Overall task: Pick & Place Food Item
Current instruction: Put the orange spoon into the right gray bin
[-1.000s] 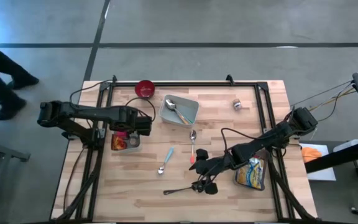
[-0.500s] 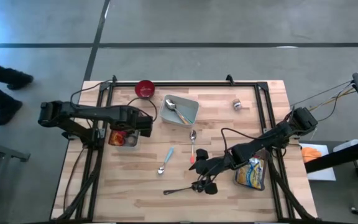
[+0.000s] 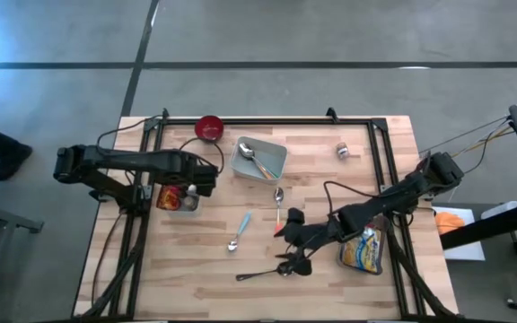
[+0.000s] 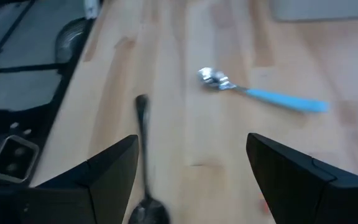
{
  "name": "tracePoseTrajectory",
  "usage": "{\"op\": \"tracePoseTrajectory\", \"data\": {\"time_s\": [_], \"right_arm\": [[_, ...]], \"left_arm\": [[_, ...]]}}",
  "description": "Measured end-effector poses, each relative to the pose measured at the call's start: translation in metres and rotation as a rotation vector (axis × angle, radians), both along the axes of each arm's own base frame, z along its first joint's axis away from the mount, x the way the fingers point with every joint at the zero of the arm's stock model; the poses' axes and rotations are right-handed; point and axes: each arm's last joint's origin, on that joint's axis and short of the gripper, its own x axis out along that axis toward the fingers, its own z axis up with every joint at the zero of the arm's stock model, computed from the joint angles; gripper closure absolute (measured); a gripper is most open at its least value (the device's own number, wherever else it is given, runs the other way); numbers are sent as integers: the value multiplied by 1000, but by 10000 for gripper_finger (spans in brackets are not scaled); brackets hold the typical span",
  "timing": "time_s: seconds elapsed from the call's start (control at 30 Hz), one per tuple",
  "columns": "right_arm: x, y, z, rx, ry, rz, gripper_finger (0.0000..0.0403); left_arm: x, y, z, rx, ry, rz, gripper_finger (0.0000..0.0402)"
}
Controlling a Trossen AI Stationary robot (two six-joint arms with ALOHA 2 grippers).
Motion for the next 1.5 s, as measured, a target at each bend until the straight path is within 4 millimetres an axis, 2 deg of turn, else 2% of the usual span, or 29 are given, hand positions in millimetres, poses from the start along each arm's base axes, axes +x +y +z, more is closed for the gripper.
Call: {"op": "tracePoseTrajectory", "data": {"time_s": [0.23,0.43,0.57,0.73,0.87,1.03,1.23,1.4,1.5], "right_arm": [[-18,-19,27,-74,-1,-151,108],[-42,-51,53,-65,49,-280,108],[-51,-70,61,8,86,-327,108],[-47,-72,54,-26,135,-234,108],[-42,-70,45,-64,172,-209,108],[-35,-67,31,-112,216,-181,108],[-22,-63,20,-190,254,-122,108],[0,-73,19,-38,269,-358,108],[13,-82,10,17,333,-465,108]], "left_arm": [[-9,-1,11,9,-32,-35,30],[-18,-1,25,41,-129,-64,30],[-12,-8,29,46,-219,-145,30],[5,-27,31,3,-347,-359,30],[16,-46,33,-3,-466,-454,30],[20,-60,35,-15,-535,-489,30],[20,-64,34,-25,-546,-467,30],[21,-64,34,-45,-569,-380,30],[21,-64,34,-52,-577,-351,30]]}}
